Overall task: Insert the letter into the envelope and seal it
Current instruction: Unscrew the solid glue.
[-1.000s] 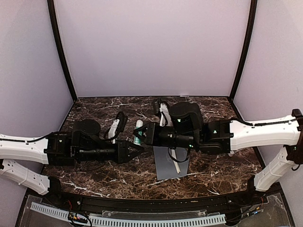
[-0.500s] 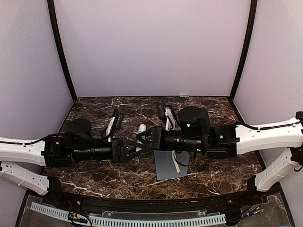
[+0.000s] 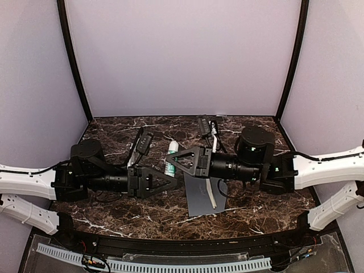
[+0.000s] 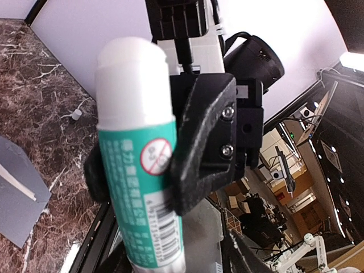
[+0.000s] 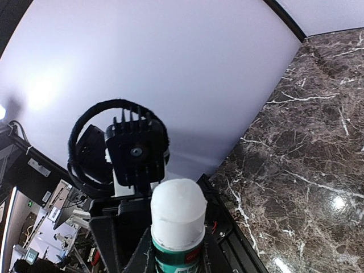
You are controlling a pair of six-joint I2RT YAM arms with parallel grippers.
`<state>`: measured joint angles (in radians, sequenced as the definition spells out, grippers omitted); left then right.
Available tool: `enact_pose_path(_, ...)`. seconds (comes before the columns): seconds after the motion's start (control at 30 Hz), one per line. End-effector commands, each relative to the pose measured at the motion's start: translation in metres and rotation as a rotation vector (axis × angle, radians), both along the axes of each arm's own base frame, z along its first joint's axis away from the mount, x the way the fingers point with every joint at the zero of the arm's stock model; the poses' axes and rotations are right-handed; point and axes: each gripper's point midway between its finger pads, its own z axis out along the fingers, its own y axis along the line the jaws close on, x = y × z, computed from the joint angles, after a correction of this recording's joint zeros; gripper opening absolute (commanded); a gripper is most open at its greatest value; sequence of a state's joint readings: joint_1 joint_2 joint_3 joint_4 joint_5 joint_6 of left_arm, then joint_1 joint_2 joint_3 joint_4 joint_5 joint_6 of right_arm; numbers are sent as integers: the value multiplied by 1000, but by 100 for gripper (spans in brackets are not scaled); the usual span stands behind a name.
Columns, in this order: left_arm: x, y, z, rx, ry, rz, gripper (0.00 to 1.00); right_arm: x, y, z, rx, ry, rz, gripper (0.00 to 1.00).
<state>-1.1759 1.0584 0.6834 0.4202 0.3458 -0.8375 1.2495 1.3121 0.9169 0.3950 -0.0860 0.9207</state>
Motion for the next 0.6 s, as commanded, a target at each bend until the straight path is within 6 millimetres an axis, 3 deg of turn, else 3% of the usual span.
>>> enact_pose_path(0.0, -8, 2, 26, -110, -23, -47, 46, -15, -8, 40, 158, -66, 77, 3)
enact_pose_path(0.27, -8, 4, 28, -150, 2, -43, 27, -21, -13, 50, 209, -82, 104, 3)
enact_pose_path(0.57, -7, 4, 25, -145, 8, -36, 10, -20, -13, 48, 201, -84, 97, 3)
